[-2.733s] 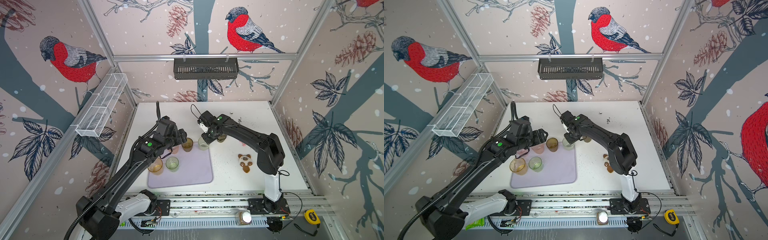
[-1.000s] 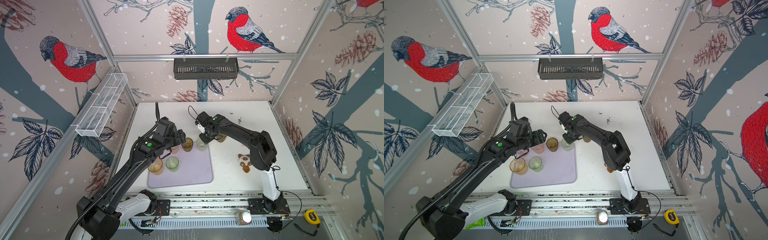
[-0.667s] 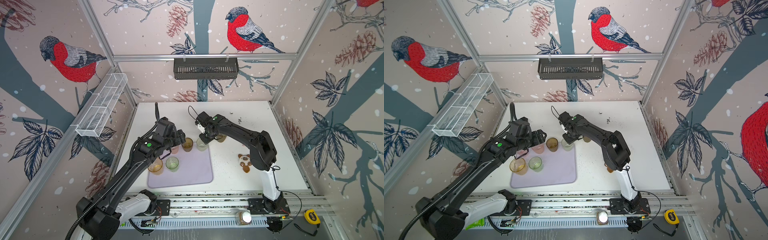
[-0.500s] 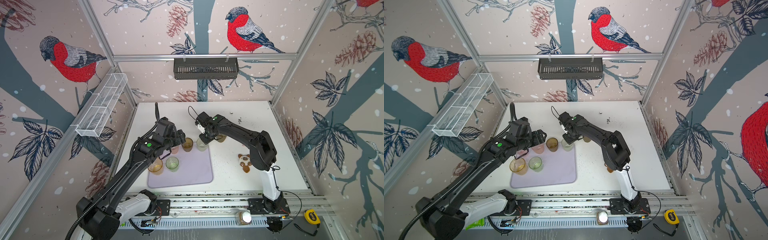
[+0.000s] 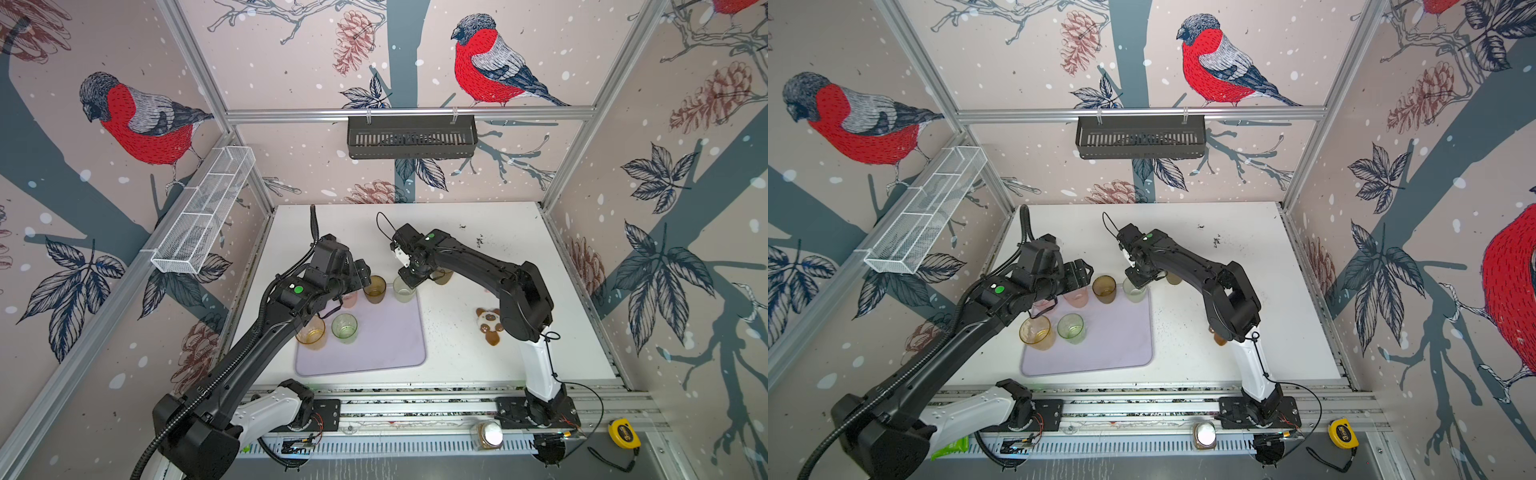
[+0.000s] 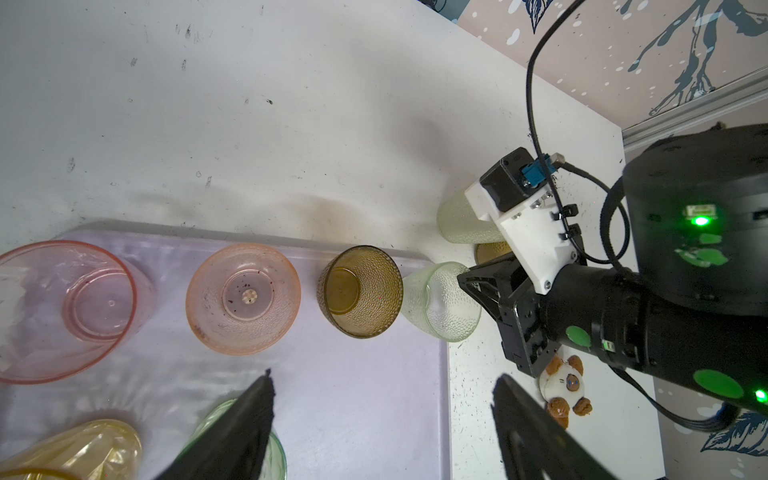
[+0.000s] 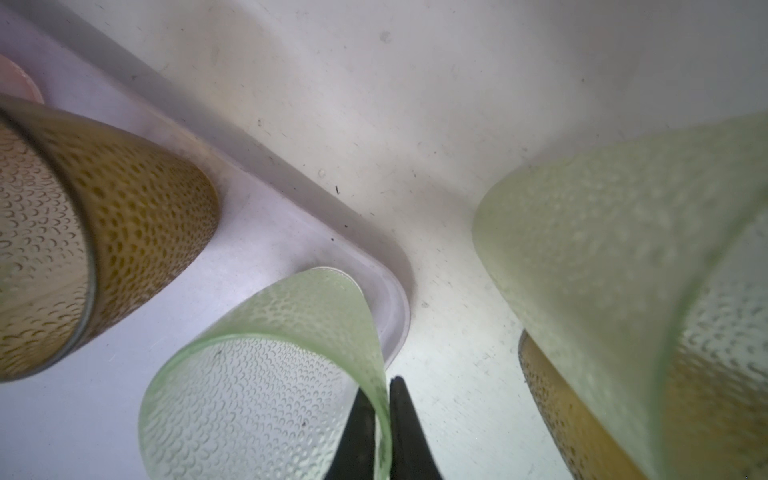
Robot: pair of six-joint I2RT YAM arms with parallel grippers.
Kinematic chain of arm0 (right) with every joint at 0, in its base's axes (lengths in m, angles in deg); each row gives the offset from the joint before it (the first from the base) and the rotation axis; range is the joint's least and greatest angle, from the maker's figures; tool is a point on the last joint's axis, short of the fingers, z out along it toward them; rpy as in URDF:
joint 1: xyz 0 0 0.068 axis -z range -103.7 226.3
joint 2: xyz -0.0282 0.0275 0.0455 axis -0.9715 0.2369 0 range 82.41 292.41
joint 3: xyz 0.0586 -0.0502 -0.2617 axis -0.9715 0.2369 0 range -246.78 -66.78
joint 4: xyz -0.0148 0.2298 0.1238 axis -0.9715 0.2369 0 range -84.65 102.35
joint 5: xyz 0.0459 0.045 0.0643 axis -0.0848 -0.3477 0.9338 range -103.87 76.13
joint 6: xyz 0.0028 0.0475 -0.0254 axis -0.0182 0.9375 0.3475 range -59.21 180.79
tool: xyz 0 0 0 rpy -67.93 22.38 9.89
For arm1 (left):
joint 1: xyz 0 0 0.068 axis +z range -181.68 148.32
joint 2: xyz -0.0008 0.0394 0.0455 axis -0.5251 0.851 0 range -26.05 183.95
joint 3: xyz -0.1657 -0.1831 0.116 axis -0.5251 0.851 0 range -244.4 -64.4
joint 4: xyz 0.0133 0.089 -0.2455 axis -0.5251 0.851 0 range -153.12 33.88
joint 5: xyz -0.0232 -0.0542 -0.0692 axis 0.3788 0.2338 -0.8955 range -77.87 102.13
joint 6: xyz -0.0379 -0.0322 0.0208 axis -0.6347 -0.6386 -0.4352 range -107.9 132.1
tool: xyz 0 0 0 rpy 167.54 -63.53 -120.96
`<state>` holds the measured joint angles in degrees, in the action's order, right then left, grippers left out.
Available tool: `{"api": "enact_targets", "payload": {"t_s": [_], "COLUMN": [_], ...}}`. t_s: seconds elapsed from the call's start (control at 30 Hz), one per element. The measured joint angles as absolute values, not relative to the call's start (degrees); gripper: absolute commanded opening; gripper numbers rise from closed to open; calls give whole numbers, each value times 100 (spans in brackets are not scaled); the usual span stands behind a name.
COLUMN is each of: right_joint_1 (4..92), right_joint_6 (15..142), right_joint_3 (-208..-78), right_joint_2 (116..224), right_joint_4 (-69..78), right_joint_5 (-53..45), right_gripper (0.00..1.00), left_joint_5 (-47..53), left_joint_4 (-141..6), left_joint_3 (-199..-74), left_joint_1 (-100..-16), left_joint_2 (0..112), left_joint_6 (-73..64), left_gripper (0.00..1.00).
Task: Place the glasses into the tray
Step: 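Lower the pale green glass onto the tray and open the right gripper, then raise the right gripper while the left gripper moves toward the tall pale green glass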
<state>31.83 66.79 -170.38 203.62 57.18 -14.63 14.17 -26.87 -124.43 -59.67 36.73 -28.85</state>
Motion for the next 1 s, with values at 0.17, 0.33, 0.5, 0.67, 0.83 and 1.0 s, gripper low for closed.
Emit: {"api": "enact_targets", "payload": {"t_s": [0.17, 0.33, 0.5, 0.67, 0.83, 1.0], "right_joint_1": [3183, 3183, 3183, 3211, 3301, 3448], "right_joint_6": [6679, 6679, 6681, 6683, 6725, 6843], "right_joint_3": [-17112, -17217, -17352, -17514, -17571, -17573], "right_joint_2": [20362, 20362, 20362, 20274, 20049, 19765], "right_joint_4": [5714, 5714, 5718, 5731, 5722, 5722], "right_joint_5": [-1463, -1463, -1465, -1463, -1380, -1279], "right_gripper": [20, 24, 29, 35, 44, 51], "left_joint_5": [1417, 1417, 1417, 1417, 1413, 1372], "left_joint_4": [-2687, -2687, -2682, -2676, -2643, -2636], "left_joint_3": [-12452, -12493, -12576, -12738, -12913, -13110], "left_joint_1": [-5960, -5953, -5953, -5953, -5953, -5953], "left_joint_2": [3686, 3730, 3771, 3852, 3961, 4123], "left_joint_6": [-2879, -2837, -2791, -2682, -2638, -2536], "left_gripper": [83, 83, 83, 83, 83, 83]}}
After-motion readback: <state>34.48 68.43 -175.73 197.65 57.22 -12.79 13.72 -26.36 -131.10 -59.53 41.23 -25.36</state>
